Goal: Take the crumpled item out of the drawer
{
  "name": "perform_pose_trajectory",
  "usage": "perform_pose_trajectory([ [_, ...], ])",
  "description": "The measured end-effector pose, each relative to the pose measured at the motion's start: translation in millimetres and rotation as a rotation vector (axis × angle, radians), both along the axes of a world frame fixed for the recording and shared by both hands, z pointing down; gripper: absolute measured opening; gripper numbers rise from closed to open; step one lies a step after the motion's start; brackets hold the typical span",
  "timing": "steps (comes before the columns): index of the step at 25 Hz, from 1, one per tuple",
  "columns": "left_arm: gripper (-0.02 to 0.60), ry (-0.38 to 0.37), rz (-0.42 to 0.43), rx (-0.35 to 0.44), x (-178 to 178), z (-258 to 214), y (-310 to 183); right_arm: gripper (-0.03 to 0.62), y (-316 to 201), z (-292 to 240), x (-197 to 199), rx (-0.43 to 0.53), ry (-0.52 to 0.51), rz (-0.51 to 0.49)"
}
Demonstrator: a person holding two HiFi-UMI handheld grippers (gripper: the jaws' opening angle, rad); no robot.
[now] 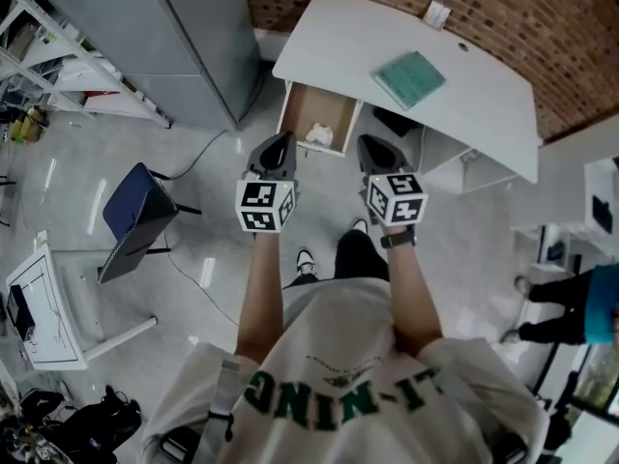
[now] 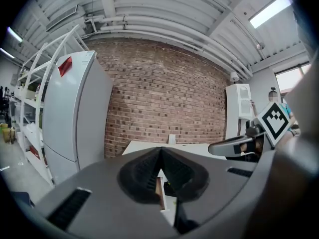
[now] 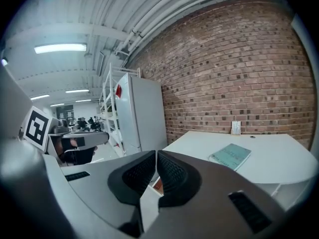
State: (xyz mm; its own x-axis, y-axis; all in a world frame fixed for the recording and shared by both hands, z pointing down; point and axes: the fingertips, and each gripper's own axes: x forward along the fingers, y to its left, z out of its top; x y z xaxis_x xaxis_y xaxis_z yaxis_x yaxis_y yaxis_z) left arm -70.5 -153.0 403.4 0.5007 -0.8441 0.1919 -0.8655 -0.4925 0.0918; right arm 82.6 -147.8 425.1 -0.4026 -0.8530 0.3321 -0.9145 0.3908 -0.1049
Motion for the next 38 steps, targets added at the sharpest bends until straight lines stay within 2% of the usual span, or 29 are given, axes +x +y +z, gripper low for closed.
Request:
perform_pose_trajectory([
  [14, -0.008, 0.026, -0.078, -0.138, 26.3, 82.9, -88.2, 0.014, -92.7, 103.1, 20.1, -0.204, 0.084, -0.175],
  [23, -0.008, 0.026, -0.078, -0.189, 33.8, 120.8, -124.0, 0.014, -131.8, 162.7, 5.3, -0.277, 0.105, -0.306],
  [32, -0.008, 0.022, -0.1, -0.22, 27.3, 172.7, -149.3, 0.014, -165.0, 222.5, -20.1, -0.315, 0.201, -0.44],
  [38, -0.008, 0.021, -0.099, -0.231, 23.0, 208.7, -165.8, 0.015, -186.0, 272.4, -29.2, -0.375, 0.268, -0.457],
])
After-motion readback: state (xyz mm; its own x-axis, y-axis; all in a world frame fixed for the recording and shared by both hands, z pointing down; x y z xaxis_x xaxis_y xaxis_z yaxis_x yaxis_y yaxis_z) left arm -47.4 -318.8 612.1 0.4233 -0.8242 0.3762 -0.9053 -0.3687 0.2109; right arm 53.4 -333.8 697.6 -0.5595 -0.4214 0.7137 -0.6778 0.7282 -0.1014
